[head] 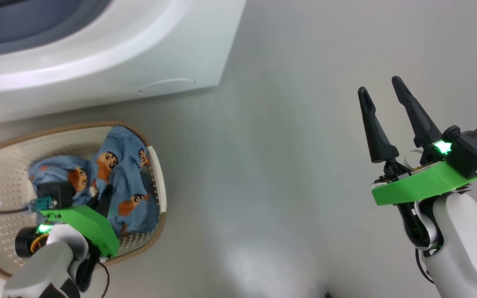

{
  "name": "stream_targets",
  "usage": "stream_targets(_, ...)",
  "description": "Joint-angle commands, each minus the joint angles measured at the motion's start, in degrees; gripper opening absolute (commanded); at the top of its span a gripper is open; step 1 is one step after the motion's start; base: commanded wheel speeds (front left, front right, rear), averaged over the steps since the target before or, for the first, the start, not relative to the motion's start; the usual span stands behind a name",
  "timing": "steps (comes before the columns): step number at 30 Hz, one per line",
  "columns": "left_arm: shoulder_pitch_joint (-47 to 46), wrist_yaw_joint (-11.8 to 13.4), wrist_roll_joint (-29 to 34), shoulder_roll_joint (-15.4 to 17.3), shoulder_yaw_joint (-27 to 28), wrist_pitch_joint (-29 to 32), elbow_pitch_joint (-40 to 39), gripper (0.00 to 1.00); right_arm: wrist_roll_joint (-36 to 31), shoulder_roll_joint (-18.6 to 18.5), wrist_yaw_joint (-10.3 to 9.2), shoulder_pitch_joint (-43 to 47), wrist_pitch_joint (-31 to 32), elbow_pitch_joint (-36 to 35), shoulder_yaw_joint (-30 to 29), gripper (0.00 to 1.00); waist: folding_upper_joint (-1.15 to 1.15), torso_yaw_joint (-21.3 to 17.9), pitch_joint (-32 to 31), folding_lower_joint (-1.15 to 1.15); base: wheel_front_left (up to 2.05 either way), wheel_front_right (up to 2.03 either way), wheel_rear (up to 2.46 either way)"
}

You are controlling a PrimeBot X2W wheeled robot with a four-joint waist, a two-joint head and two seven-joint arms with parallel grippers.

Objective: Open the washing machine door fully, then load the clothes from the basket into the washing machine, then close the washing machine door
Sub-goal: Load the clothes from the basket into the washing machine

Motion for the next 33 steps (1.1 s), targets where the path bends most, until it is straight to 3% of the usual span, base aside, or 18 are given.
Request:
stream_targets(1,1.16,0.03,-0.55,1.44,1.27,-0.85,-0.63,0.0,0.32,-0.99,0.26,2.24,-0.45,-1.05,0.19,1.0,0.0,2.06,-3.27,0.01,0.0,0.0,0.0)
stream_targets(7,1.71,0.03,1.29,1.62,4.28,-1.6,-2.66,0.0,0.59,-1.86,0.26,4.07,-0.45,-0.53,-0.69,1.0,0.0,3.82,-6.91,0.01,0.0,0.0,0.0)
stream_targets(25,13.19,0.81,23.94,0.36,29.93,-1.64,-16.9,0.0,1.55,-3.57,0.26,10.05,-0.45,0.49,-2.61,1.0,0.0,6.98,-17.29,0.01,0.0,0.0,0.0)
stream_targets(33,18.96,1.12,31.02,-0.95,38.37,-1.64,-24.08,0.0,1.86,-4.32,0.26,12.87,-0.45,0.3,-3.83,1.0,0.0,7.62,-20.22,0.01,0.0,0.0,0.0)
